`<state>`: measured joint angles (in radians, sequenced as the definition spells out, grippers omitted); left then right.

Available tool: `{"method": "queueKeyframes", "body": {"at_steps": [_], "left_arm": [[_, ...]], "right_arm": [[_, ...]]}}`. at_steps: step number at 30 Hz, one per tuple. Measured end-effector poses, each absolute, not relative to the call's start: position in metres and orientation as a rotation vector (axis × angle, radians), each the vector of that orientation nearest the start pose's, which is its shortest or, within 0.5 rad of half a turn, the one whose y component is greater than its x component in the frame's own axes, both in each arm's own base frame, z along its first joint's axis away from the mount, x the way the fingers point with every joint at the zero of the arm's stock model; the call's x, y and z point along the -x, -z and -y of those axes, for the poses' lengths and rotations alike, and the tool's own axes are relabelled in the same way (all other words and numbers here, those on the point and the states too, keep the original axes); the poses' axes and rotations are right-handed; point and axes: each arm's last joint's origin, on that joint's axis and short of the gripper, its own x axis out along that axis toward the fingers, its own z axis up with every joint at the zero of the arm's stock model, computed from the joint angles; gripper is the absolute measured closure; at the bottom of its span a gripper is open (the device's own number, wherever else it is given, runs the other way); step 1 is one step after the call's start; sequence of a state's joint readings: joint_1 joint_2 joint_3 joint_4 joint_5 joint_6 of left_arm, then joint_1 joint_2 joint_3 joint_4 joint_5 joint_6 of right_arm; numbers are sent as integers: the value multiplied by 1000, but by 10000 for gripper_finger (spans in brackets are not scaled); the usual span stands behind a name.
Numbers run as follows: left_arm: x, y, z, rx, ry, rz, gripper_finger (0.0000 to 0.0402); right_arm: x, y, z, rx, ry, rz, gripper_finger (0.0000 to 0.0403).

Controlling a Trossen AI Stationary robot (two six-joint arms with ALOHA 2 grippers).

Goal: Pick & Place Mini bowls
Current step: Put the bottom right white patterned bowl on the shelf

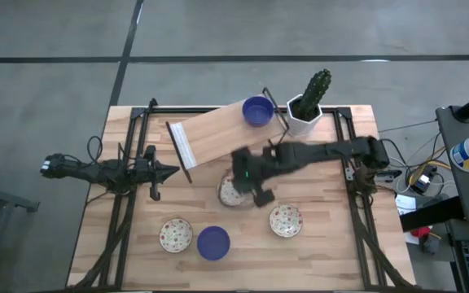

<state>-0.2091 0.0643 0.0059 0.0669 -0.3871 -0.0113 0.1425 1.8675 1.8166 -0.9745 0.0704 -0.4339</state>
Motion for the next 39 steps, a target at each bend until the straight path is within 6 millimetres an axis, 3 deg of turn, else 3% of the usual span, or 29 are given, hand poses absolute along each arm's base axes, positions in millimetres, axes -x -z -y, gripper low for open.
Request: {"method": "queueKeyframes", "body": {"at_steps": [7,13,17,25,32,39], "left_arm": [[-99,-167,10,14,-178,9,402],[-99,-167,10,14,-178,10,402],[-99,-167,10,14,-178,9,402],[-99,-167,10,14,-178,9,402],[-99,-167,10,14,-178,10,402],[-99,-167,10,14,-178,9,402]], "right_arm": [[-394,-292,-117,577,-405,-818,327],[-393,-275,-148,590,-420,-663,268],[-394,-269,-152,451,-369,-635,246],[-388,-258,-154,432,-391,-703,255],[-373,-245,-149,289,-316,-951,272],[-350,-236,-161,152,-231,-1167,284]]}}
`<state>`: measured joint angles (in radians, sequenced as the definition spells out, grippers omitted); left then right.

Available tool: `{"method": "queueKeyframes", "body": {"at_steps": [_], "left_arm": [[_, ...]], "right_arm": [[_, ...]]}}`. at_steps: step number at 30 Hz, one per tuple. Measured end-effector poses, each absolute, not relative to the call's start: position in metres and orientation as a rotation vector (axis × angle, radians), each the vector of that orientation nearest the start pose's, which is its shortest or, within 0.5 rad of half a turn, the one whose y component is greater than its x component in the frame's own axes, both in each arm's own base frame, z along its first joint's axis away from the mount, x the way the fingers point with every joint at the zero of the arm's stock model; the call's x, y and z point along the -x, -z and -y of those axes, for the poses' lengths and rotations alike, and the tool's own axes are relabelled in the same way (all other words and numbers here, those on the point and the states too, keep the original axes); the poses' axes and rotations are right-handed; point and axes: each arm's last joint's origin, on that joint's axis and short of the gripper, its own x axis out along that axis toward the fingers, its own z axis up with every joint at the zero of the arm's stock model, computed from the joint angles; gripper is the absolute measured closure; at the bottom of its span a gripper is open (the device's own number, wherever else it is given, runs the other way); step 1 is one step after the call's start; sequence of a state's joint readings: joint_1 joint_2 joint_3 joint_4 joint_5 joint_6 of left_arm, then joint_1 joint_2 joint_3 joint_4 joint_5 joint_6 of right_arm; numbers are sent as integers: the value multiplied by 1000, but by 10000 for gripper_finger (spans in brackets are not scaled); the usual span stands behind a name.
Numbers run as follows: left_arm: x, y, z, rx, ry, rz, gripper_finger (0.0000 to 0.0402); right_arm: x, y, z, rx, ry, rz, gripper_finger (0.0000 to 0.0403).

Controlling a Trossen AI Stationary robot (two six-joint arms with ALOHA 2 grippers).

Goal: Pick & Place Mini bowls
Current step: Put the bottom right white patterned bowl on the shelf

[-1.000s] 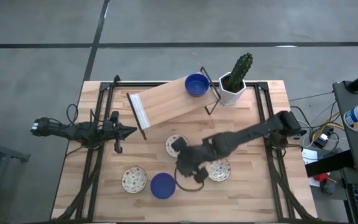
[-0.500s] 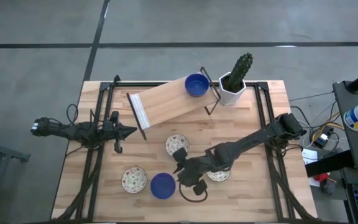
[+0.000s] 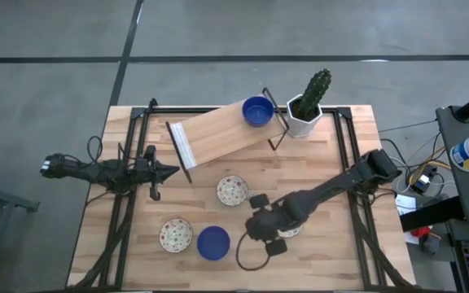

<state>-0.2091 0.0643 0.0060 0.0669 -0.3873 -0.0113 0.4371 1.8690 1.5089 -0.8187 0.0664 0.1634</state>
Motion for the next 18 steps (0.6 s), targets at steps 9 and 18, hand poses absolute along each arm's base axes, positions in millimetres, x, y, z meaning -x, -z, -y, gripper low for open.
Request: {"method": "queueKeyframes", "body": {"at_steps": [9,18], "left_arm": [[-99,-167,10,14,-178,9,402],[-99,-167,10,14,-178,9,402]], "right_arm": [[-329,-234,-182,-16,-153,-1286,298],[-312,-220,-189,-179,33,-1387,308]]}}
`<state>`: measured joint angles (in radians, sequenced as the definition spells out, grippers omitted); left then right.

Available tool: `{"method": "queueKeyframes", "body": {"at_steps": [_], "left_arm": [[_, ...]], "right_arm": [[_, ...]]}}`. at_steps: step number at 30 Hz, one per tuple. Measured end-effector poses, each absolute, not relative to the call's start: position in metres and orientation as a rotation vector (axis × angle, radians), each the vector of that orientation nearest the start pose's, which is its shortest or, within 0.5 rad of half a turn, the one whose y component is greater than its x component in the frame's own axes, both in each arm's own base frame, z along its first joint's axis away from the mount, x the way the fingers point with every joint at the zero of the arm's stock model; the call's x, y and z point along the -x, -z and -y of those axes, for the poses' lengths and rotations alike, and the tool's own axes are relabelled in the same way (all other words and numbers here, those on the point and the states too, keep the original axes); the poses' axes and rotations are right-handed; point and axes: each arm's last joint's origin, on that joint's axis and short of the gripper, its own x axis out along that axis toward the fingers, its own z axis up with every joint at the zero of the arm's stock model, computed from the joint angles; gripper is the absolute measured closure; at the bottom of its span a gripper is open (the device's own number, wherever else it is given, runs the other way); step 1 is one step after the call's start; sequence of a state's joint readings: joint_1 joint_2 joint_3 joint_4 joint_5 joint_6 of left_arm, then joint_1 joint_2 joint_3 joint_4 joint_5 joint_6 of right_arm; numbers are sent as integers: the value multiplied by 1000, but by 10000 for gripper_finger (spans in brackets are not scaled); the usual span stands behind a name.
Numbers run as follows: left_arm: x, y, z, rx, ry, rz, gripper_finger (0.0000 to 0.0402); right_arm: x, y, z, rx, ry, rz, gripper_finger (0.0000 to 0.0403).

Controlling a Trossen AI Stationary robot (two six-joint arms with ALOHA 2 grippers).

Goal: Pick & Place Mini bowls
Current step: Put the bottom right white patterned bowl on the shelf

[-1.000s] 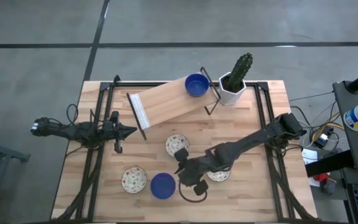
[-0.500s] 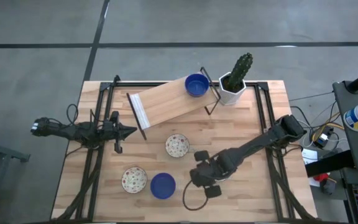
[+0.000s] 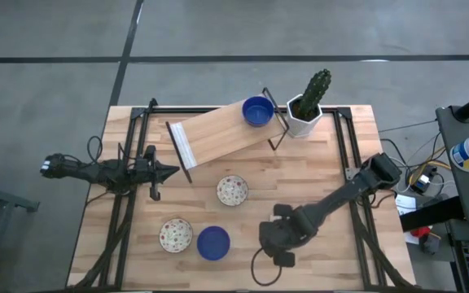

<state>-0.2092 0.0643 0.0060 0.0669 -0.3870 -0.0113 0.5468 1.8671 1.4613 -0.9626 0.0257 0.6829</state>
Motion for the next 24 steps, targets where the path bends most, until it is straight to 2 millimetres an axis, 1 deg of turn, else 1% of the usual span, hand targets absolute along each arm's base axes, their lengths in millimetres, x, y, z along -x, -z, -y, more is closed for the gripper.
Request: {"method": "queueKeyframes", "body": {"at_steps": [5,8,15,20,24], "left_arm": [[-99,-167,10,14,-178,9,402],[-99,-167,10,14,-178,9,402],[-99,-167,10,14,-178,9,402],[-99,-167,10,14,-178,9,402],[-99,-167,10,14,-178,10,402]], "right_arm": [[-301,-205,-191,-166,68,-1439,310],[-299,-199,-189,-188,109,-1456,310],[-293,-189,-187,-171,125,-1481,312],[-288,-180,-184,-148,138,-1506,321],[-288,-179,-182,-105,147,-1489,338]]}}
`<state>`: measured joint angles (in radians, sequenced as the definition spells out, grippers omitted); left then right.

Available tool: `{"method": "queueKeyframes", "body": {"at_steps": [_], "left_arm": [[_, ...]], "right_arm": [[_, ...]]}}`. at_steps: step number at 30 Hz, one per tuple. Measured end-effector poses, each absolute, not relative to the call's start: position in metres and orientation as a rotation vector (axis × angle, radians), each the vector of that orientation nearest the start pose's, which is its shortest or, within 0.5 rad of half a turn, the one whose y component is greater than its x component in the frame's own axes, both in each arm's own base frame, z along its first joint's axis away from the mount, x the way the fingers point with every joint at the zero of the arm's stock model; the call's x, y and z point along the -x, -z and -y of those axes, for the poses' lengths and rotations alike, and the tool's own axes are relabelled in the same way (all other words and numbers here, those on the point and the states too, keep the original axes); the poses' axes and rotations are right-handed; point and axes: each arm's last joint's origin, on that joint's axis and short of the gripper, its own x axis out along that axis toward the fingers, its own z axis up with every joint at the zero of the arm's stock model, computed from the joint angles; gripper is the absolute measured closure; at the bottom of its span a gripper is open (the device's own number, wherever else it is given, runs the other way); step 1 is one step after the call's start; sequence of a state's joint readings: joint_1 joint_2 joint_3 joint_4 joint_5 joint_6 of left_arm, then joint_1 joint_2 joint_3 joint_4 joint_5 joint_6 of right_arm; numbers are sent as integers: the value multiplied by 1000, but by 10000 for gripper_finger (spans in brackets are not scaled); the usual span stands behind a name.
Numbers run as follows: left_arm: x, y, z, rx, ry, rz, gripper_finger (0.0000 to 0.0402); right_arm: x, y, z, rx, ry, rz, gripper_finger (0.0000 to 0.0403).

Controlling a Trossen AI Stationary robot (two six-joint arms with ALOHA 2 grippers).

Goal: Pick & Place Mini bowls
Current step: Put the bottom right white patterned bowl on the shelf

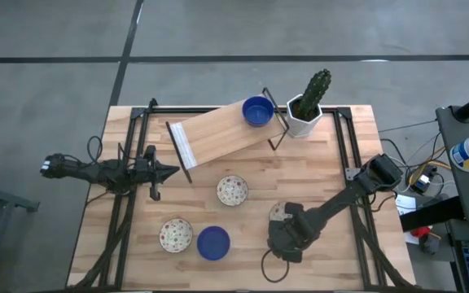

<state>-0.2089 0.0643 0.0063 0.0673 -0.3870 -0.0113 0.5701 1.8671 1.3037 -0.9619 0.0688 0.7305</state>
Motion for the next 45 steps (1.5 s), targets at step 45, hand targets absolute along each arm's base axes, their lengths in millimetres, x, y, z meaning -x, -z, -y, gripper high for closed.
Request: {"method": "queueKeyframes", "body": {"at_steps": [45], "left_arm": [[-99,-167,10,14,-178,9,402]], "right_arm": [[-355,-288,-128,450,2,-1171,391]]}}
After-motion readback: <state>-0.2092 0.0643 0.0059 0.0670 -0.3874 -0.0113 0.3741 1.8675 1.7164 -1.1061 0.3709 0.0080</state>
